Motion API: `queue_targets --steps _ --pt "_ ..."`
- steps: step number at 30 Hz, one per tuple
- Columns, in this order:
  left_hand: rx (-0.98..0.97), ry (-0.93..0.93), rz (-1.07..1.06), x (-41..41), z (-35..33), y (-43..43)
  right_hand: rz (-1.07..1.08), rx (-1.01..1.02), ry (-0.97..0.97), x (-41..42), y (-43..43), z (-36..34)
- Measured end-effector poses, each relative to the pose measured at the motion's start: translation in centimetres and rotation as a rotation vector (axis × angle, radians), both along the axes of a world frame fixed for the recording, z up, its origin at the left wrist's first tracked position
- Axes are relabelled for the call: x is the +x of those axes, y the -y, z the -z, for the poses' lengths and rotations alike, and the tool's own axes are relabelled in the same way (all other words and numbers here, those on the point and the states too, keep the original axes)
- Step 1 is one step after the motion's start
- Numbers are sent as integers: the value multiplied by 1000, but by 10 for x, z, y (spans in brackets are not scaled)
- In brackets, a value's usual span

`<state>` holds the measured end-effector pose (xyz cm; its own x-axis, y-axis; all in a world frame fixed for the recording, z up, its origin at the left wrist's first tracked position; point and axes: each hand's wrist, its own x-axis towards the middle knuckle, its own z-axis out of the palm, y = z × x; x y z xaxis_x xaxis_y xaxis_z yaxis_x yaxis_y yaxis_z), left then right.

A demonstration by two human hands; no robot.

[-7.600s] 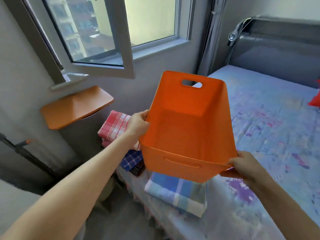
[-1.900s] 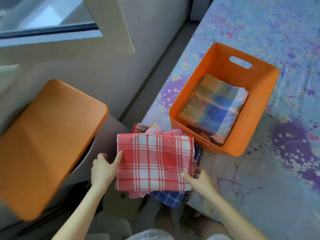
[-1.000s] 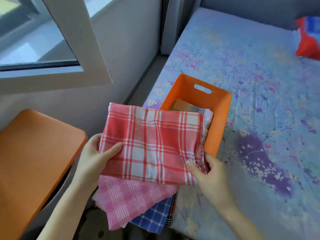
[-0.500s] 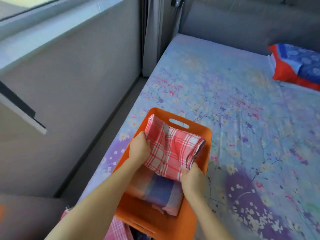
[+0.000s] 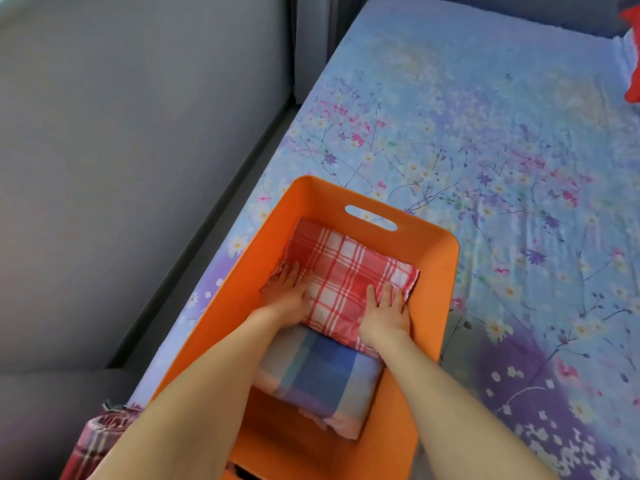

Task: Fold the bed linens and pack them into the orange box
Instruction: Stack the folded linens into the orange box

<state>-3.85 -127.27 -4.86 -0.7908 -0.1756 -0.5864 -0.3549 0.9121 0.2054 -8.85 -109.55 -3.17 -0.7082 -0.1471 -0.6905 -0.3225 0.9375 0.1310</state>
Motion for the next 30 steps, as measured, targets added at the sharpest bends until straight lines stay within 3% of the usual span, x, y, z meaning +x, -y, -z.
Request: queue_targets --steps 3,6,12,15,18,22,26,30 --pt "86 42 -23 -4 -22 4 0 34 27 1 8 -9" --pt "232 -57 -145 7 -69 1 -24 -100 -149 14 4 -38" --pt "457 -344 -340 105 -165 6 62 -1035 -522 126 -6 -112" --pt "394 -461 -449 179 -186 22 30 -1272 -424 217 -7 -138" --pt "351 -585 -647 243 -190 36 46 -1130 -192 289 -9 -128" --pt "167 -607 -900 329 -179 54 294 -775 108 333 -5 -89" --pt "28 -435 -1148 410 -143 59 397 -659 207 337 3 -59" --pt "251 -119 -1480 472 -107 42 541 -611 322 326 4 -38"
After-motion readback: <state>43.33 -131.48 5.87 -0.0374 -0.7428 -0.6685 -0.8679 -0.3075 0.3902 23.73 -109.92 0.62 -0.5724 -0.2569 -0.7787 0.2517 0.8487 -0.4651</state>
